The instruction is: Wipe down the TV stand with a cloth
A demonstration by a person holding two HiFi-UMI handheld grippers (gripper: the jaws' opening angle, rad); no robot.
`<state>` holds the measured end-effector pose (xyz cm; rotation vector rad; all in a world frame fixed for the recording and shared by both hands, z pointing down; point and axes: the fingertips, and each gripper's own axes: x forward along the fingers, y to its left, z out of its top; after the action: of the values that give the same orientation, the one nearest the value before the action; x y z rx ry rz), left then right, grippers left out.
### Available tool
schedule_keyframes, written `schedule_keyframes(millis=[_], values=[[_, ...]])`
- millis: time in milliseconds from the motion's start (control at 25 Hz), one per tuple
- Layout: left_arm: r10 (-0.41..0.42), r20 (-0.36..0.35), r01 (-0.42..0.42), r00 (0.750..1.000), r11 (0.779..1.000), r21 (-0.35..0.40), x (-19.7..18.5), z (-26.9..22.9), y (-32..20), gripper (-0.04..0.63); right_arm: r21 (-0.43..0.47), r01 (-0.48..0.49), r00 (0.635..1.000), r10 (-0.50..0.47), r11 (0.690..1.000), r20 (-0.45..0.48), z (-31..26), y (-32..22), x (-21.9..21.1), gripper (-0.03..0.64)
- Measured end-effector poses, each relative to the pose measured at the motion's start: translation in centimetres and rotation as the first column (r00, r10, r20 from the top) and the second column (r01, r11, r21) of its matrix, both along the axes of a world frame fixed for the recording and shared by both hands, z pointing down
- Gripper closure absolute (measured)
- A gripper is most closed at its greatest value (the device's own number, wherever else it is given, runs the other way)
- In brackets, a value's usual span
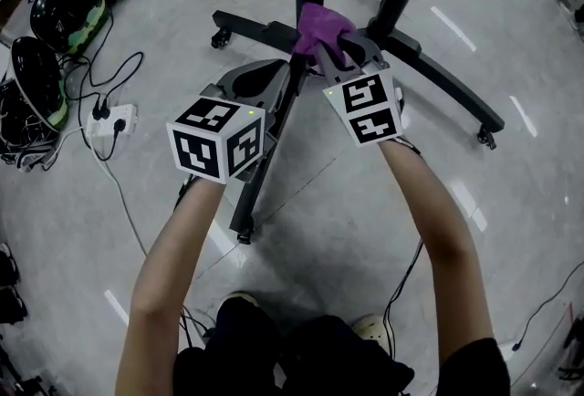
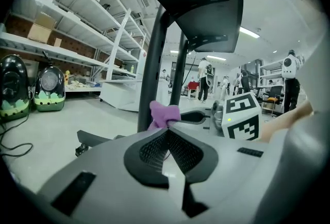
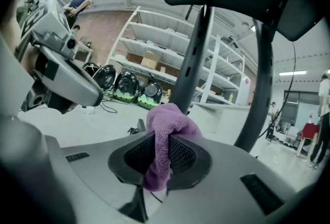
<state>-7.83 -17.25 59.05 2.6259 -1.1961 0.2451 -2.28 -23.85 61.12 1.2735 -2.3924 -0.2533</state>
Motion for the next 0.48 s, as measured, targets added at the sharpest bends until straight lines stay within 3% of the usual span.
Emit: schedule_keyframes(millis=[240, 480], values=[[0.052, -0.027, -0.051, 0.998, 0.998, 0.03, 4.8, -2.0, -0.1, 0.589, 0.084, -0.078, 0.996, 0.082, 0.993, -0.044, -5.6, -0.9, 6.8, 0.543], [0.088, -0.054, -0.085, 0.995, 0.994, 0.062, 8.2, -4.8, -0.7, 0.589, 0.225, -0.095, 0.984, 0.125, 0.97, -0.125, -14.2, -3.1, 10.0, 0.543]])
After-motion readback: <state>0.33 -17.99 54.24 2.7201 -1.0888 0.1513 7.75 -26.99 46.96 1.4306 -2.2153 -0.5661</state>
